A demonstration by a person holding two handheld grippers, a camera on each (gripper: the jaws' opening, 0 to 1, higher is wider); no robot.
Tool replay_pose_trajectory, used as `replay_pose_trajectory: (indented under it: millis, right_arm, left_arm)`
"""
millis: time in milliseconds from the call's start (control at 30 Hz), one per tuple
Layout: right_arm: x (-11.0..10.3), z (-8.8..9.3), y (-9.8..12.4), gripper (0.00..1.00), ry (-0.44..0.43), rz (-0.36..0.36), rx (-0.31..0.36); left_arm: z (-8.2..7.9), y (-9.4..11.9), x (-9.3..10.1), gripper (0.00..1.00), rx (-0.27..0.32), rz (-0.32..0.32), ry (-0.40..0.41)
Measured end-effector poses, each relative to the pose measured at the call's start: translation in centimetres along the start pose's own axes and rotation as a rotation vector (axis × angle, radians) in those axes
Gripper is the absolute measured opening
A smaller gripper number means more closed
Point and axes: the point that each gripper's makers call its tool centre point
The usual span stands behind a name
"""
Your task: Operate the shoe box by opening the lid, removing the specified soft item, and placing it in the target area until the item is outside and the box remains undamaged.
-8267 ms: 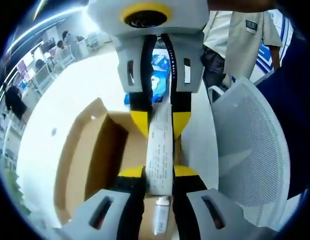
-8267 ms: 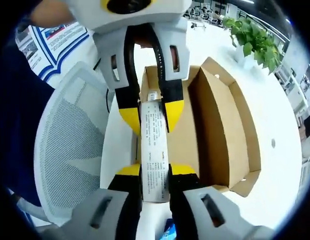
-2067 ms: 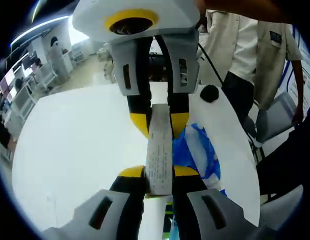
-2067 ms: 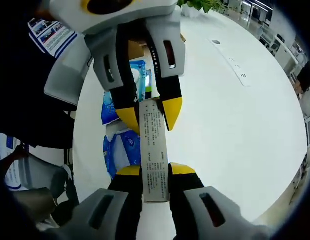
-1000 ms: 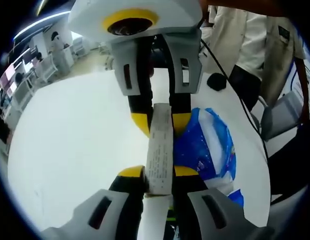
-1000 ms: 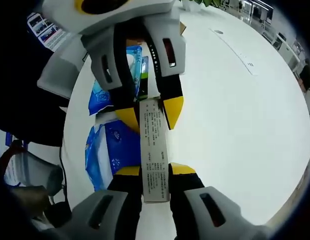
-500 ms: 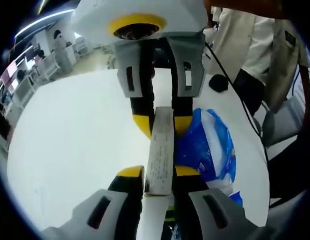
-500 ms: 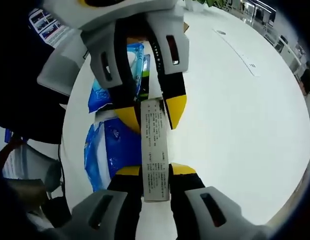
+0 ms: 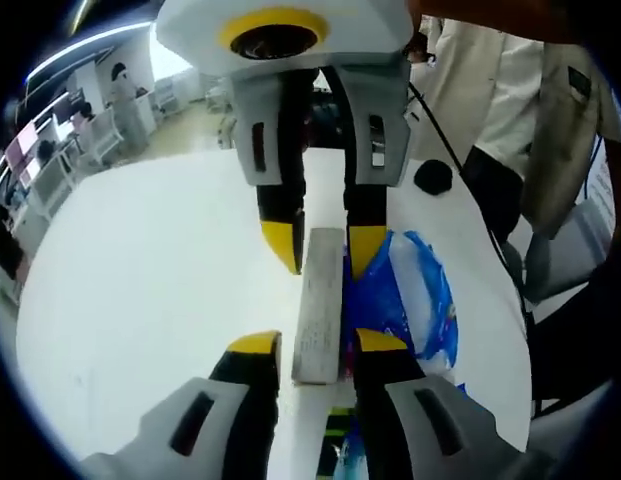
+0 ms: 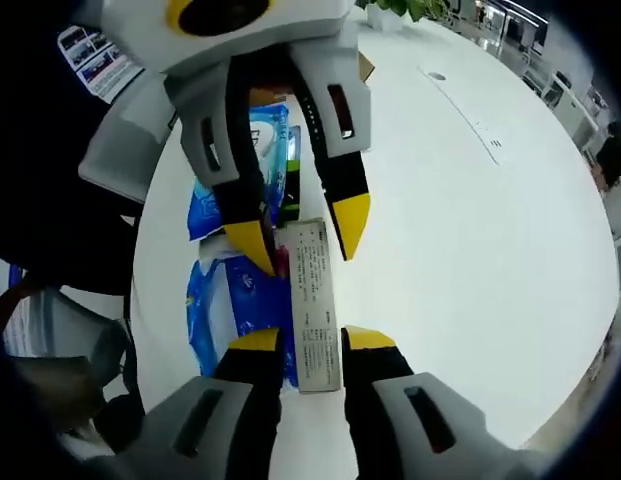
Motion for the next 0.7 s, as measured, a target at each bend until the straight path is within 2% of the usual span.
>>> replay_pose_trajectory:
  millis: [233,433,700]
  right_arm:
    - [-0.5,-0.9,2.3,0.21,0.000,0.049,0.006]
    - [-1.6,-1.6,3.6,0.21,-0.008,0.077,0.006]
    - [-3.8,-3.2,4.4,0.21,0.003,0.100,-0.002]
  left_arm:
    - [-1.4,2.9,-0.3,0.27,0.037,-0.043,-0.017]
    - [-1.5,5.0,0.1,0.27,0.049,-0.070,-0.030]
    - [-1.3,7.7,1.8,0.28,0.061,-0.088,-0.039]
Point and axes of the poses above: the point that each gripper's makers call its tool centre point, and the gripper's own axes: y roughly backward along the fingers, x roughly to its right, z roughly out of its underside, and after that the axes turned 6 degrees about x, right-handed
